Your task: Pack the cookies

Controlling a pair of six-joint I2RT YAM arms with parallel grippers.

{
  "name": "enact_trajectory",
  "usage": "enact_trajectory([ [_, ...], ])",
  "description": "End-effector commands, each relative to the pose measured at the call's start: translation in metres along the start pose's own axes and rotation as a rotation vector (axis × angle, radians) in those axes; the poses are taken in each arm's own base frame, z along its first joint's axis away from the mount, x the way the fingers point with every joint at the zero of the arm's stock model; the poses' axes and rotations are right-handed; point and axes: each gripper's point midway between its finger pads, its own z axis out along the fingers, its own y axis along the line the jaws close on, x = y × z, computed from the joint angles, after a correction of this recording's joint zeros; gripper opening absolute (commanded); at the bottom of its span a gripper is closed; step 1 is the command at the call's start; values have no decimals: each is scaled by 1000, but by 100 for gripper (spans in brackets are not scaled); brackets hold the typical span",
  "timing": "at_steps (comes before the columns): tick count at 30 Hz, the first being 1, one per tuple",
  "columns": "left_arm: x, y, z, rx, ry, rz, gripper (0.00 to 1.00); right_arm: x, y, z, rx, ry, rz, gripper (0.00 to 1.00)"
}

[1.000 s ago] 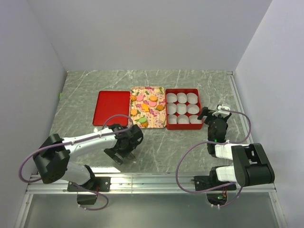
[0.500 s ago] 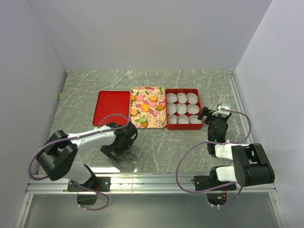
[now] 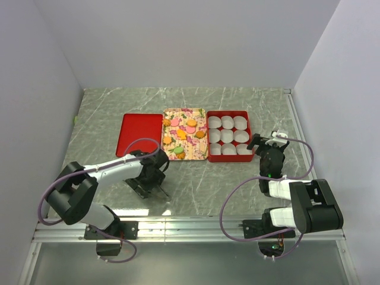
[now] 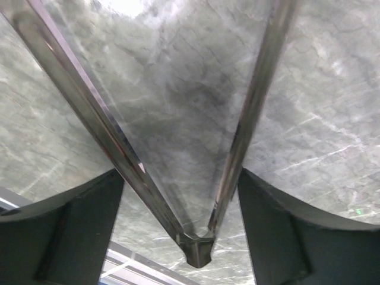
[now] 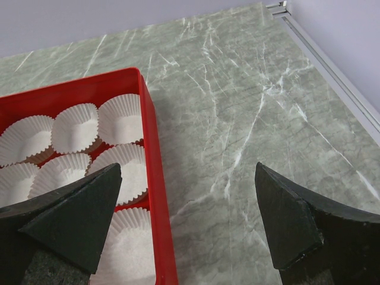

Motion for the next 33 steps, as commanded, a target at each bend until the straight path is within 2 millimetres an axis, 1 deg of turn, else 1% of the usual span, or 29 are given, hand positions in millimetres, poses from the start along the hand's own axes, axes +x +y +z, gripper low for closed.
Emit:
enact_trajectory([
  [1, -16, 8, 30, -8, -82, 22, 80, -25, 4, 6, -3, -81, 26, 100],
  [2, -15, 8, 30, -6, -82, 33, 76, -26, 4, 6, 0, -83, 25, 100],
  [3, -15, 10, 30, -12, -82, 41, 70, -26, 5, 6, -3, -82, 27, 100],
  [5, -17, 10, 25, -7, -87, 53, 66, -26, 4, 6, -2, -84, 27, 100],
  [6, -19, 15, 21, -25, -89, 63, 63, -26, 4, 6, -1, -83, 27, 100],
  [7, -22, 9, 11, 4, -96, 61, 62, -26, 5, 6, -3, -82, 27, 100],
  [8, -25, 8, 4, 13, -109, 70, 61, -26, 5, 6, -3, -84, 27, 100],
  [9, -28, 10, -9, 6, -118, 83, 60, -26, 4, 6, -1, -83, 27, 100],
  [10, -32, 7, -23, 40, -128, 82, 60, -26, 4, 6, -2, -84, 27, 100],
  [12, -36, 6, -43, 61, -140, 116, 59, -25, 4, 6, -3, -81, 26, 100],
  [13, -38, 8, -63, 69, -143, 132, 59, -26, 5, 6, -3, -82, 27, 100],
  [14, -39, 8, -74, 76, -146, 149, 59, -26, 4, 6, -3, -82, 27, 100],
  [15, -39, 1, -93, 124, -146, 162, 59, -26, 5, 6, -3, -82, 27, 100],
  [16, -39, 13, -101, 84, -146, 187, 59, -26, 4, 6, -1, -83, 27, 100],
  [18, -37, 16, -117, 97, -136, 217, 58, -26, 4, 6, -1, -83, 25, 100],
  [19, -36, 11, -131, 132, -135, 233, 57, -25, 4, 6, -1, -81, 25, 100],
  [20, -36, 18, -136, 117, -134, 254, 57, -25, 4, 6, -3, -81, 26, 100],
  [21, -34, 12, -149, 152, -127, 268, 56, -26, 5, 6, -3, -82, 27, 100],
  [23, -31, 6, -162, 198, -118, 317, 51, -26, 4, 6, -1, -83, 27, 100],
  [24, -31, -1, -174, 240, -113, 319, 50, -25, 4, 6, -1, -81, 26, 100],
  [26, -28, -6, -185, 277, -90, 340, 46, -25, 4, 6, -1, -81, 25, 100],
  [27, -27, -10, -194, 304, -86, 346, 46, -26, 4, 6, -1, -83, 27, 100],
  [29, -25, -14, -201, 328, -82, 383, 45, -26, 4, 6, -1, -83, 27, 100],
  [30, -23, -21, -209, 349, -87, 405, 45, -25, 4, 6, -3, -81, 25, 100],
  [32, -25, -27, -217, 368, -118, 461, 46, -25, 3, 6, 2, -81, 26, 100],
  [33, -24, -36, -225, 390, -129, 481, 46, -26, 4, 6, -1, -84, 26, 100],
])
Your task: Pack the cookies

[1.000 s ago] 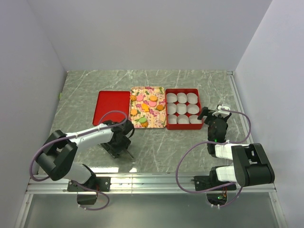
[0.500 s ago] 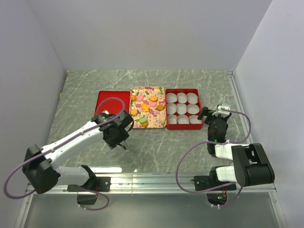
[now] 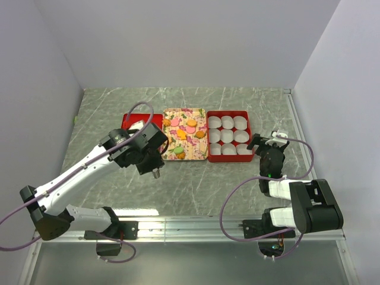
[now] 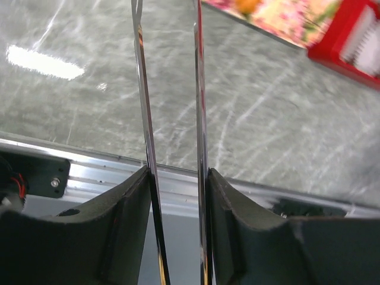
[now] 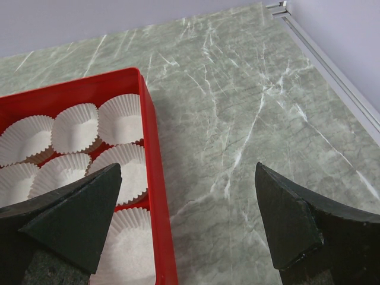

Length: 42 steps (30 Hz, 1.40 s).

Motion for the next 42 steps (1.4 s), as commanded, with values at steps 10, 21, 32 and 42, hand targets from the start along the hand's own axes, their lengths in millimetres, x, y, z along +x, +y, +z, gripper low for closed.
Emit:
enact_trajectory([
  [10, -26, -108, -44, 302, -51, 385, 52, -25, 4, 6, -3, -81, 26, 100],
  [21, -31, -139, 20, 136, -42, 590, 51, -26, 4, 6, -2, -84, 27, 100],
  [32, -75, -118, 69, 83, -34, 493, 48, -24, 3, 6, 1, -78, 25, 100],
  [42, -76, -124, 105, 36, 21, 500, 49, -26, 3, 6, 0, -84, 27, 100],
])
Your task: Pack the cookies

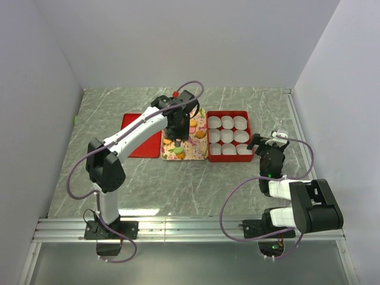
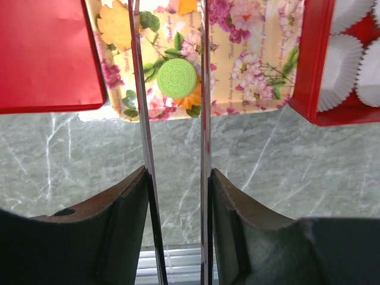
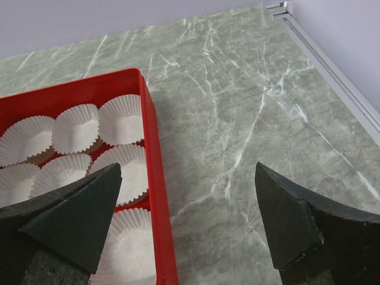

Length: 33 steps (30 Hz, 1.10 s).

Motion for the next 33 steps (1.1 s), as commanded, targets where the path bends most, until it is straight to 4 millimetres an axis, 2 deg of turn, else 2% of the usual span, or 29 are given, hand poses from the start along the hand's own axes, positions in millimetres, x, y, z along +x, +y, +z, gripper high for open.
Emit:
enact_trajectory([
  [1, -11, -9, 3, 36, -13, -4, 49, -25, 4, 6, -1, -79, 26, 100],
  [8, -6, -2, 19, 7, 25, -27, 50, -25, 4, 6, -1, -79, 25, 100],
  [12, -3, -7, 25, 28, 42, -26, 49, -26, 3, 6, 2, -81, 26, 100],
  [17, -4, -16, 22, 69, 55, -41, 49, -25, 3, 6, 0, -81, 26, 100],
  [21, 0, -16, 20, 66, 80, -61, 50, -25, 3, 6, 0, -81, 26, 100],
  [25, 4, -14, 15, 64, 86, -92, 56, -25, 3, 6, 0, -82, 25, 100],
  [33, 13, -6, 29, 6, 116, -106, 53, -26, 3, 6, 0, -87, 25, 100],
])
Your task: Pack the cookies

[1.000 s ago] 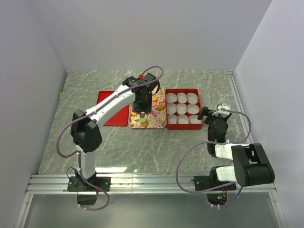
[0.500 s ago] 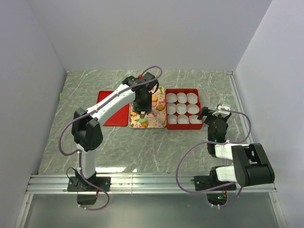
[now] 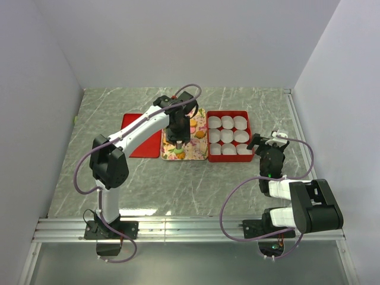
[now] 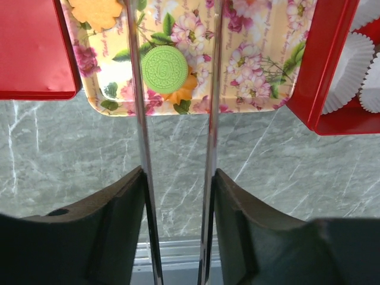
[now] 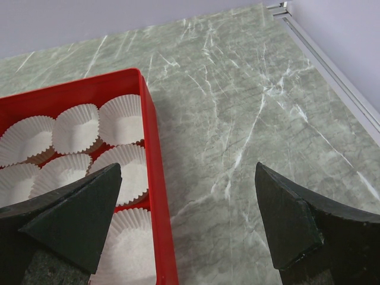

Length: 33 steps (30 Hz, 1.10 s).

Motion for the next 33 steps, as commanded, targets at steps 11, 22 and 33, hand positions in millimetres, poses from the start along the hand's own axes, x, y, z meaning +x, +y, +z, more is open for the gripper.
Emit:
enact_trajectory([
  [11, -5, 13, 10, -46, 14, -27, 39, -27, 3, 6, -1, -90, 24, 100],
  [22, -7, 17, -17, -31, -3, -4, 29, -27, 3, 7, -1, -90, 24, 100],
  [33, -8, 26, -33, -45, -37, 21, 15, -35, 25, 8, -100, -48, -48, 100],
])
